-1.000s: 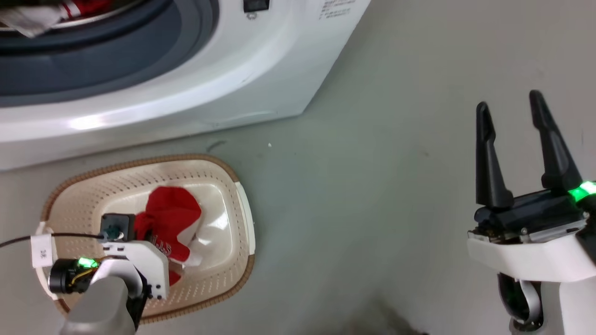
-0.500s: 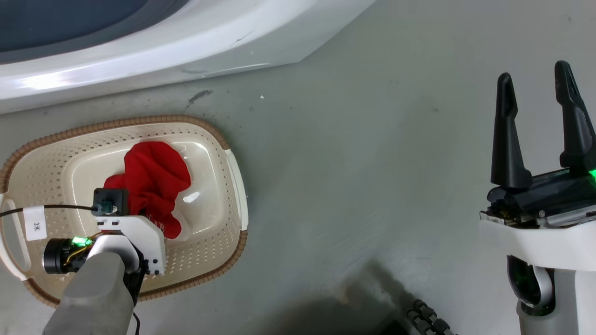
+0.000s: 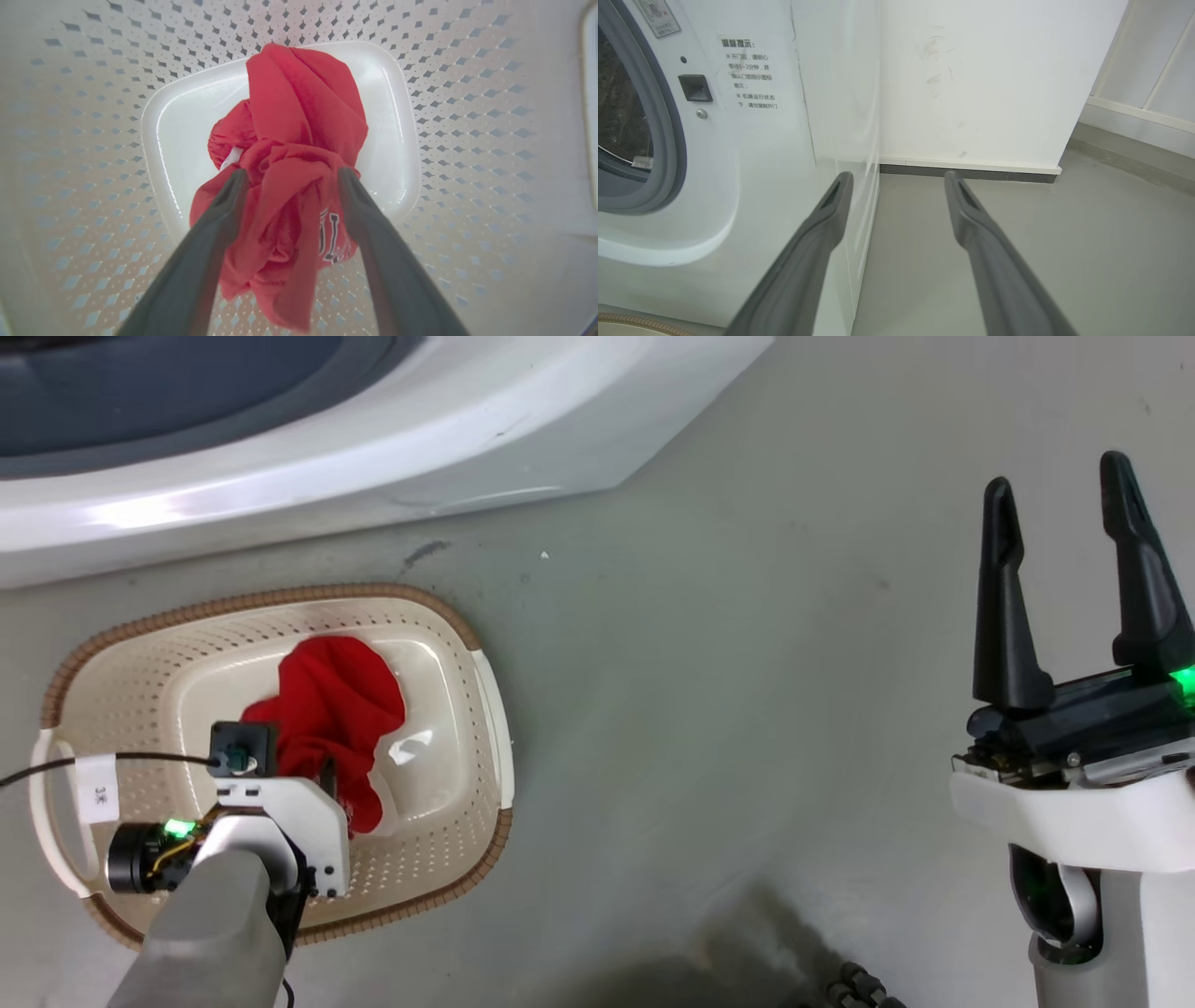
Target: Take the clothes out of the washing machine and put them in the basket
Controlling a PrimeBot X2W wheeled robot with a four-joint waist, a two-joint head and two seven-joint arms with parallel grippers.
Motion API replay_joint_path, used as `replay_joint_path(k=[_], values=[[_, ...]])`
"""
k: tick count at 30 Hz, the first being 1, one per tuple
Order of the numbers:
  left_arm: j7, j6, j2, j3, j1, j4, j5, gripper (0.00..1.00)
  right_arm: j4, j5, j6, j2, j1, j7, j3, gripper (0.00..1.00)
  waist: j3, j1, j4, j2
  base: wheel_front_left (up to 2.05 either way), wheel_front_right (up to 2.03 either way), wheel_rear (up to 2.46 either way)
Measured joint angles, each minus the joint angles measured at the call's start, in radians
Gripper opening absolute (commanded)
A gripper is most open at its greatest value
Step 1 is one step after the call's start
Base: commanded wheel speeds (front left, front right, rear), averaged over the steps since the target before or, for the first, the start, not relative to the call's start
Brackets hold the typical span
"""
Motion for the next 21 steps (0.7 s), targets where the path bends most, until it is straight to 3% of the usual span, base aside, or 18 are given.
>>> replay_joint_path(k=[12, 21], values=[[-0.044, -0.005, -0.037, -0.01, 0.129, -0.015, -0.01, 1.0, 0.04, -0.035, 0.0, 0.0, 0.094, 0.0, 0.013, 1.0, -0.189, -0.0001, 0.03, 0.0, 0.0, 0.0, 0.0], [-0.046, 0.027, -0.043, 0.028, 0.276, -0.205, 0.007, 1.0, 0.063, -0.056, 0.0, 0.0, 0.174, 0.0, 0.014, 1.0, -0.338, -0.0002, 0.063, 0.0, 0.0, 0.0, 0.0]])
